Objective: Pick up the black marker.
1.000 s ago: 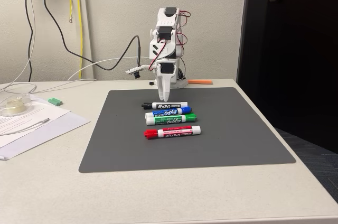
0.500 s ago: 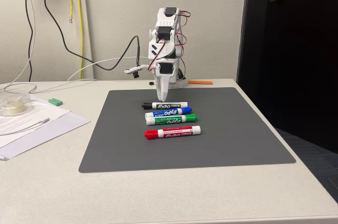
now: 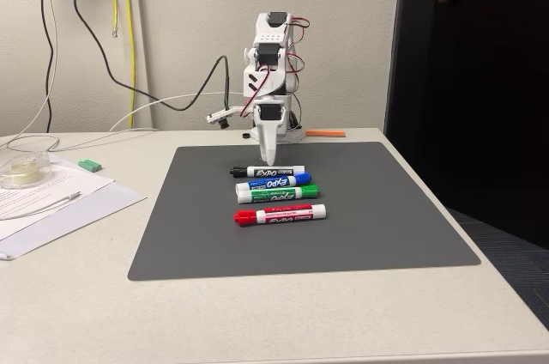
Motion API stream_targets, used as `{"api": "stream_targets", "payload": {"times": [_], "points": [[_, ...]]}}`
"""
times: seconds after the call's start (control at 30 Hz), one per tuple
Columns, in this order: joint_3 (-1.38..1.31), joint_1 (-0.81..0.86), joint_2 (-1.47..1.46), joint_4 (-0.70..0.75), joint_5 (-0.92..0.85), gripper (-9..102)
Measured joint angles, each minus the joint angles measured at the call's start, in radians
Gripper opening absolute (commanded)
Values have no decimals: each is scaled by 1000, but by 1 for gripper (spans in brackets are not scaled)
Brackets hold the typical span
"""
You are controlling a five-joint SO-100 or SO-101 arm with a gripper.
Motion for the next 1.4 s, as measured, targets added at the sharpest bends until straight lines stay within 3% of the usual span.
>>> {"api": "stream_targets", "payload": {"times": [0.23, 0.9, 1.03, 1.2, 1.4], "points": [[0, -2, -5, 31, 14, 30], [0, 6, -156, -72, 12, 30], [0, 6, -158, -78, 5, 21], [0, 6, -158, -109, -8, 0], [0, 9, -158, -115, -17, 0]]}}
